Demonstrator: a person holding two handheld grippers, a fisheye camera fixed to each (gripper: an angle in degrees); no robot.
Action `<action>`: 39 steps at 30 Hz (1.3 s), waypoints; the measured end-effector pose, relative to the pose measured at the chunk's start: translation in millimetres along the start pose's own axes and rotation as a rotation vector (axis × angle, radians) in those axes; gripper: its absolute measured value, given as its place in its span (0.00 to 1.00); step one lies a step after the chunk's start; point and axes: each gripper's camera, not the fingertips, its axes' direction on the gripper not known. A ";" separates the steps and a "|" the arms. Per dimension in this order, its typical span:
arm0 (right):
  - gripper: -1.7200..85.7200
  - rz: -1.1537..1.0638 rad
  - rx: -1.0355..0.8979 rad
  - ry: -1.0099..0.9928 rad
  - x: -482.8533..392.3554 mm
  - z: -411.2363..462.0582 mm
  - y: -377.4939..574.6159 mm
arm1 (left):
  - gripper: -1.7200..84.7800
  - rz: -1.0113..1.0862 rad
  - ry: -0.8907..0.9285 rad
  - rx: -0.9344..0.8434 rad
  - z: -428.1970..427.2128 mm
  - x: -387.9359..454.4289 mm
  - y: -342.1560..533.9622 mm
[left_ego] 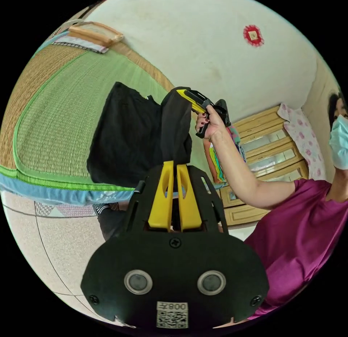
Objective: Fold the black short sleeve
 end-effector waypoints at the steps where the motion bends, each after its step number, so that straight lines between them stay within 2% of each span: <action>1: 0.05 -0.001 -0.009 0.012 -4.4 8.2 -2.9 | 0.03 -0.029 0.017 0.017 -4.7 -18.1 9.6; 8: 0.05 -0.025 -0.090 0.093 -49.7 86.2 -28.2 | 0.03 -0.174 0.058 0.113 -35.4 -113.0 65.3; 17: 0.06 -0.028 -0.194 0.196 -78.6 164.3 -41.7 | 0.03 -0.321 0.098 0.074 -36.9 -200.8 124.2; 28: 0.12 -0.207 -0.269 0.344 -148.2 203.9 -49.3 | 0.03 -0.363 0.107 0.083 -47.1 -246.4 175.4; 36: 0.09 -0.259 -0.212 0.240 -176.9 175.7 -49.0 | 0.03 -0.353 0.045 0.105 -66.2 -246.4 202.5; 39: 0.07 -0.273 -0.208 0.300 -176.3 169.8 -51.9 | 0.03 -0.308 0.014 0.111 -72.2 -234.0 204.9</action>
